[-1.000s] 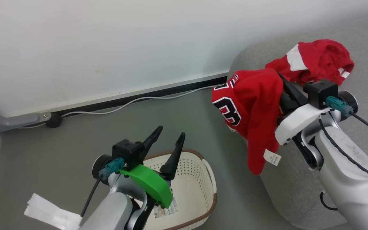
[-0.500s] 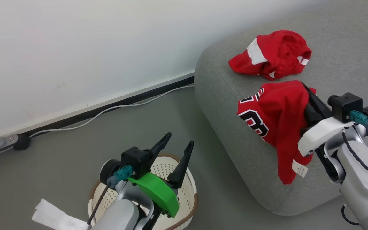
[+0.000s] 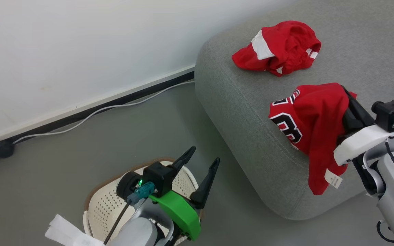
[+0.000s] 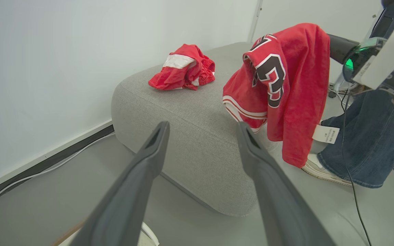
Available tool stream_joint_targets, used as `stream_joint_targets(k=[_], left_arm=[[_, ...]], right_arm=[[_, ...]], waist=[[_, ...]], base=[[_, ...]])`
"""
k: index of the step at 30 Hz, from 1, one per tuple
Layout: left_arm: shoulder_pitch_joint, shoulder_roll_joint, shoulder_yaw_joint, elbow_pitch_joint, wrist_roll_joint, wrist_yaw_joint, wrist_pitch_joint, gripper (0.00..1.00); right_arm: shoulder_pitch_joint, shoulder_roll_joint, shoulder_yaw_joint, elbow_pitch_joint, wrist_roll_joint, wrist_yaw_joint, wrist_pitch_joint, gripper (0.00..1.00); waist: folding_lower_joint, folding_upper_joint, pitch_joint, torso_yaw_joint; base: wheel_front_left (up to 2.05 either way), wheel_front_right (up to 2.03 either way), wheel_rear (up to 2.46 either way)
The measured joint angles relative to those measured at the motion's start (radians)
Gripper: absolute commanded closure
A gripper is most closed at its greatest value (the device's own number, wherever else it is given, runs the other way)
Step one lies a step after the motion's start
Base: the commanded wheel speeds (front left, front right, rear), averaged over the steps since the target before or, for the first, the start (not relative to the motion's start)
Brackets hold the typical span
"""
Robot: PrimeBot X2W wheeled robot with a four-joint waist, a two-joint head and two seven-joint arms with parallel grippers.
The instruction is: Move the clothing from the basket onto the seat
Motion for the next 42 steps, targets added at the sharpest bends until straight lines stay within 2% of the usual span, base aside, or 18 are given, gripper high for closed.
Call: stream_joint_targets(k=[8, 16, 24, 31, 34, 42], left_arm=[[-0.014, 0.001, -0.007, -0.042, 0.034, 0.006, 0.027, 0.00], [-0.098, 0.009, -0.004, -0.102, 0.080, 0.018, 0.058, 0.00], [-0.166, 0.014, -0.003, -0.165, 0.104, 0.026, 0.081, 0.00], [-0.217, 0.016, -0.004, -0.211, 0.146, 0.026, 0.102, 0.00], [-0.231, 0.020, -0.002, -0.225, 0.150, 0.026, 0.111, 0.00], [-0.274, 0.037, 0.011, -0.274, 0.168, 0.035, 0.133, 0.00]], right_arm=[[-0.041, -0.024, -0.053, -0.040, 0.015, 0.000, 0.000, 1.00], [-0.277, -0.088, -0.118, -0.070, 0.014, 0.001, 0.007, 1.00], [-0.506, -0.164, -0.193, -0.048, 0.016, -0.002, 0.080, 1.00], [-0.616, -0.247, -0.259, 0.016, 0.021, -0.029, 0.117, 1.00], [-0.637, -0.268, -0.277, 0.051, 0.019, -0.050, 0.127, 1.00], [-0.674, -0.303, -0.306, 0.147, 0.002, -0.081, 0.144, 1.00]], waist=[[0.0000, 0.0000, 0.078, 0.017], [0.0000, 0.0000, 0.175, 0.043], [0.0001, -0.0001, 0.279, 0.090], [0.0002, 0.0000, 0.367, 0.151], [0.0001, 0.0000, 0.404, 0.179], [0.0002, 0.0000, 0.505, 0.235]], base=[[0.00, 0.00, 0.00], [0.00, 0.00, 0.00], [0.00, 0.00, 0.00], [0.00, 0.00, 0.00], [0.00, 0.00, 0.00], [0.00, 0.00, 0.00]])
